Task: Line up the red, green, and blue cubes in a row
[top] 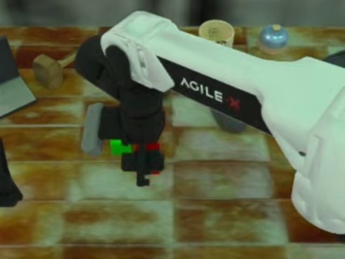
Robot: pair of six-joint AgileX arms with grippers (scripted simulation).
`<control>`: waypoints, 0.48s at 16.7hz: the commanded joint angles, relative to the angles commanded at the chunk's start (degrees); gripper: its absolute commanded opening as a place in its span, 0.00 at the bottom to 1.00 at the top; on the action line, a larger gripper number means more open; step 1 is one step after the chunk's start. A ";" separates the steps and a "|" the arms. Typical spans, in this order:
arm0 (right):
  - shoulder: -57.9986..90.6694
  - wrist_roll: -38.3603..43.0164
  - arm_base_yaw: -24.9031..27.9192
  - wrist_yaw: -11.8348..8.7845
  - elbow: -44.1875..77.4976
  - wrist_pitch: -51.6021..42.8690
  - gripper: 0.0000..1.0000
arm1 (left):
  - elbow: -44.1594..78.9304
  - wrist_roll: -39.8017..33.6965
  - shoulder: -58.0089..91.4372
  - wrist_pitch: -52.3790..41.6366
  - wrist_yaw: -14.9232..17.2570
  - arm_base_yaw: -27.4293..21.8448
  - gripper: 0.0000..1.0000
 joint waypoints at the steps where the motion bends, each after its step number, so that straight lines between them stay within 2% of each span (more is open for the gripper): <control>1: 0.19 1.17 1.64 0.05 0.78 -0.36 0.00 | 0.00 0.00 0.00 0.00 0.00 0.00 1.00; 8: 0.11 2.28 2.94 0.02 1.15 -0.43 0.00 | 0.00 0.00 0.00 0.00 0.00 0.00 1.00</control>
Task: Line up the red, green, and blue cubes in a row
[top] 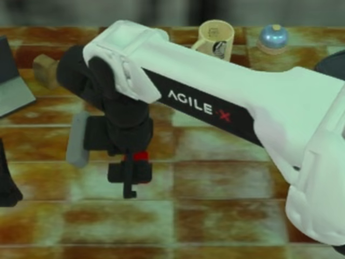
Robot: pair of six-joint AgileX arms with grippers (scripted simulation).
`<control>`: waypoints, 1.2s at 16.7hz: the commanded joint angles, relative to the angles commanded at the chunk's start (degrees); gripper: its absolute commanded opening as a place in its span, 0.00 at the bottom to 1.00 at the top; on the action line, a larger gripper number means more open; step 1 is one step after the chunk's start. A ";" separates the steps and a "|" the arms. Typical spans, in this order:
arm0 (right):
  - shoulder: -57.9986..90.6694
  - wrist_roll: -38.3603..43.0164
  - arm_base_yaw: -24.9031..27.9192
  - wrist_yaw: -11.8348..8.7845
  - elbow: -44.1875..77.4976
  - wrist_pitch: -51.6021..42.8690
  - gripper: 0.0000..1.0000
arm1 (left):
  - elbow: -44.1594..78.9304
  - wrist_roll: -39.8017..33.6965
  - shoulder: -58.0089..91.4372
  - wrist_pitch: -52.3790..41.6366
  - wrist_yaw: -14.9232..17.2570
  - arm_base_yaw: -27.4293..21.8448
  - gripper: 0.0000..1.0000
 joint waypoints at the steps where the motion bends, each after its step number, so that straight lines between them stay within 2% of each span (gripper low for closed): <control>1: -0.04 -0.05 0.05 0.02 -0.78 0.79 0.00 | 0.00 0.00 0.00 0.00 0.00 0.00 1.00; 8: 0.64 0.05 0.05 0.06 -13.43 14.08 0.00 | 0.00 0.00 0.00 0.00 0.00 0.00 1.00; 13: 0.78 0.00 0.12 0.09 -14.52 15.17 0.00 | 0.00 0.00 0.00 0.00 0.00 0.00 1.00; 20: 0.78 0.00 0.12 0.09 -14.52 15.17 0.53 | 0.00 0.00 0.00 0.00 0.00 0.00 1.00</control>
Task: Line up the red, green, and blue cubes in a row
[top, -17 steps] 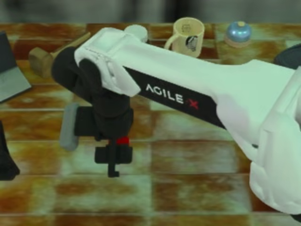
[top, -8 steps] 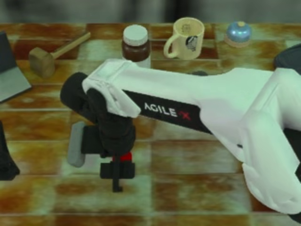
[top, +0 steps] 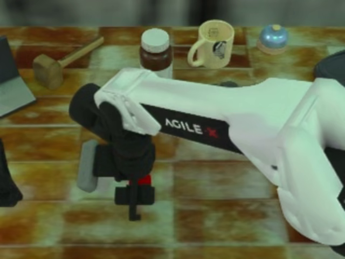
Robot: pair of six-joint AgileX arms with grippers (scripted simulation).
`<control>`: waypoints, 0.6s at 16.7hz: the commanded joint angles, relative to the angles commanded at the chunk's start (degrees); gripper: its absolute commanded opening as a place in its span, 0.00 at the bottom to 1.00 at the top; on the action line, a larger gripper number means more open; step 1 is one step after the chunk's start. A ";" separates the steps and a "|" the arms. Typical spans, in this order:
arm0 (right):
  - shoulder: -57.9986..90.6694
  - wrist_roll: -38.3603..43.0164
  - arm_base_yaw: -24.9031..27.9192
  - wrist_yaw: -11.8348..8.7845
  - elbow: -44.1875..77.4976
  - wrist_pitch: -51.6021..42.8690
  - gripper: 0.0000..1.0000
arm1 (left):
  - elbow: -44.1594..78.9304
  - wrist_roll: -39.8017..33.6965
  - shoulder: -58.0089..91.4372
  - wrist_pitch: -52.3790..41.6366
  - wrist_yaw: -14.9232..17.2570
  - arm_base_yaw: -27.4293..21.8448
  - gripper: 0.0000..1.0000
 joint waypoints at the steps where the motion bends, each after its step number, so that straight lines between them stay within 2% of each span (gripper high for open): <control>1: 0.00 0.00 0.00 0.00 0.00 0.00 0.60 | 0.00 0.00 0.00 0.00 0.00 0.00 1.00; 6: 0.00 0.00 0.00 0.00 0.00 0.00 0.98 | 0.00 0.00 0.00 0.00 0.00 0.00 1.00; 10: 0.00 0.00 0.00 0.00 0.00 0.00 1.00 | 0.00 0.00 0.00 0.00 0.00 0.00 1.00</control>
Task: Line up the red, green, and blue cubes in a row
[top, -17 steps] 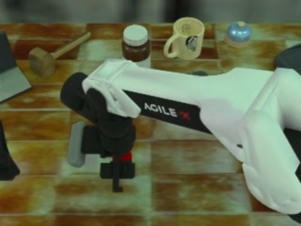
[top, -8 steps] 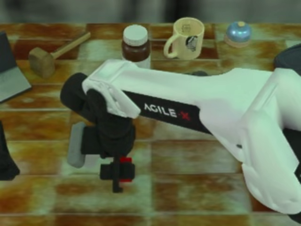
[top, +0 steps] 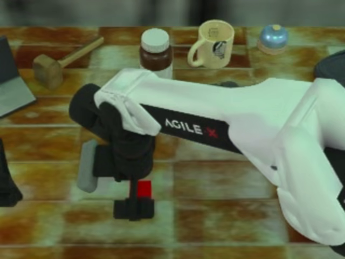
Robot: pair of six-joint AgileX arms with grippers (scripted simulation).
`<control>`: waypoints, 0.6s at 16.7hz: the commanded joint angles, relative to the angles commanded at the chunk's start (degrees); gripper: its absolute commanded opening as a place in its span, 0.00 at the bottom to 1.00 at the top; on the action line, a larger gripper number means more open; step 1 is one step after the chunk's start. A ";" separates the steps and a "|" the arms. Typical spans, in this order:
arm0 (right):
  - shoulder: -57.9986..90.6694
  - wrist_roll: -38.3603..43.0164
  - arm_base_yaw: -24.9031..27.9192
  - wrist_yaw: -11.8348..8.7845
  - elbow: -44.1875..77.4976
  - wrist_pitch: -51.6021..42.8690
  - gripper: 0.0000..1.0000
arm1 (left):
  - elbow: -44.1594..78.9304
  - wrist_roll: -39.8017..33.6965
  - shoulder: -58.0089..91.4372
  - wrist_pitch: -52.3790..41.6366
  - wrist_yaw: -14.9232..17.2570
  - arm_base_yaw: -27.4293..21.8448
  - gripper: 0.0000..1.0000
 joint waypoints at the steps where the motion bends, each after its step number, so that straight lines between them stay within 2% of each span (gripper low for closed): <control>1: 0.00 0.00 0.00 0.00 0.00 0.00 1.00 | 0.00 0.00 0.00 0.00 0.00 0.00 1.00; 6: 0.00 -0.06 0.00 0.00 0.20 -0.20 1.00 | 0.00 0.00 0.00 0.00 0.00 0.00 1.00; 10: -0.35 -0.09 0.23 0.02 6.41 -6.83 1.00 | 0.00 0.00 0.00 0.00 0.00 0.00 1.00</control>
